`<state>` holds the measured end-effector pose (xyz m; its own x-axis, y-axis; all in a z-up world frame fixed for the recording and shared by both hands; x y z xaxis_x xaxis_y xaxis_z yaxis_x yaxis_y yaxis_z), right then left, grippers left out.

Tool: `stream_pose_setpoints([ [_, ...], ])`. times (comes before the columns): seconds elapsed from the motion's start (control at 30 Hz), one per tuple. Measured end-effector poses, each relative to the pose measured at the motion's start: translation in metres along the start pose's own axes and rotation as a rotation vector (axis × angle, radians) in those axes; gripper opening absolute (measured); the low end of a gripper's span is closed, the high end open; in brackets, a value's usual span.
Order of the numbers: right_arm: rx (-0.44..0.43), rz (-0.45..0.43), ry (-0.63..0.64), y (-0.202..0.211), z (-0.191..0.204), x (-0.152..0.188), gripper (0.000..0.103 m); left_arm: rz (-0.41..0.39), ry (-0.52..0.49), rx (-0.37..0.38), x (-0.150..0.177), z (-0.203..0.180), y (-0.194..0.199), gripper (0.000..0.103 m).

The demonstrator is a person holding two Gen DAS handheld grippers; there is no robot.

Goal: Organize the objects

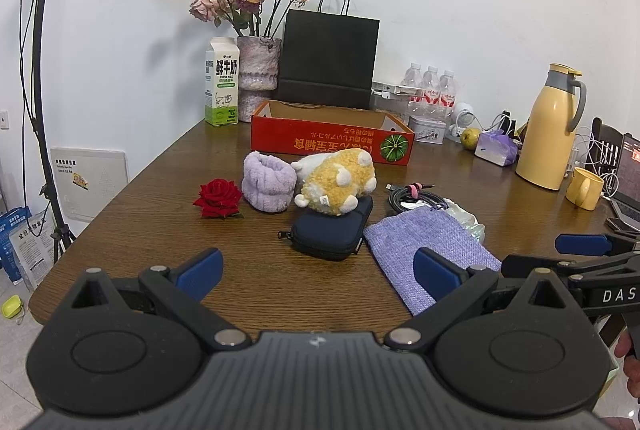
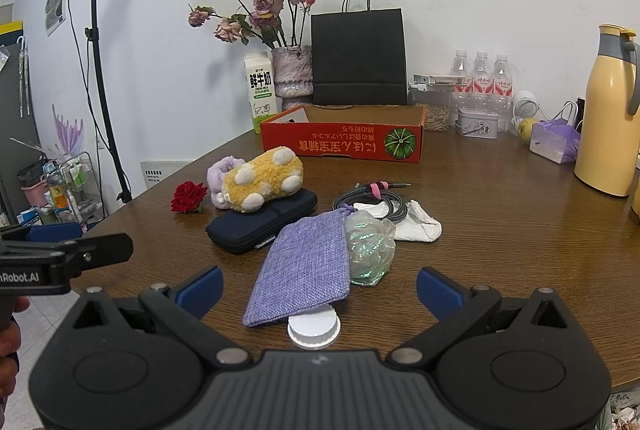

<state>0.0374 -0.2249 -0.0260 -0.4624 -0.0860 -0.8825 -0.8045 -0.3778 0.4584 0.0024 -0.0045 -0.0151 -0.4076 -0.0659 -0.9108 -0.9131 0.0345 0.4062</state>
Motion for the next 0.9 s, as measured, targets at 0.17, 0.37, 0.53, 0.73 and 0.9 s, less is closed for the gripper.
stream_pose_setpoints([
  [0.17, 0.0, 0.001, 0.0, -0.0002, 0.0, 0.0001, 0.103, 0.0, -0.001, 0.001, 0.0003, -0.0003, 0.0, 0.103],
  [0.37, 0.0, 0.001, 0.001, -0.0003, 0.0001, 0.0003, 0.103, 0.0, 0.0, 0.001, 0.0004, -0.0003, 0.0, 0.103],
  [0.53, 0.0, 0.001, 0.0, -0.0002, 0.0003, -0.0001, 0.103, 0.001, 0.0, 0.002, 0.0007, -0.0009, 0.0002, 0.103],
  [0.73, 0.0, 0.002, 0.001, -0.0009, 0.0, 0.0014, 0.103, 0.001, 0.0, 0.004, 0.0011, -0.0014, 0.0001, 0.103],
  [0.9, 0.0, 0.006, 0.006, -0.0016, 0.0002, 0.0037, 0.103, 0.002, 0.001, 0.008, 0.0026, -0.0028, -0.0001, 0.103],
])
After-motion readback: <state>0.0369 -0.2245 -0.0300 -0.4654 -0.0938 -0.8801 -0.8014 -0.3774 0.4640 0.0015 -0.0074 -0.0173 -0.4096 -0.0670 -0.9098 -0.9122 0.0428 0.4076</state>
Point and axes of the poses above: each gripper's, at about its wrist camera, not at the fingertips, and y roughly against the way its jaws point, z to its left, x to its underside, the point moved 2 cm from there along -y, roughly the way its jaws point, and after that the axes turned 1 degree about -y, right-handed, at the moved point
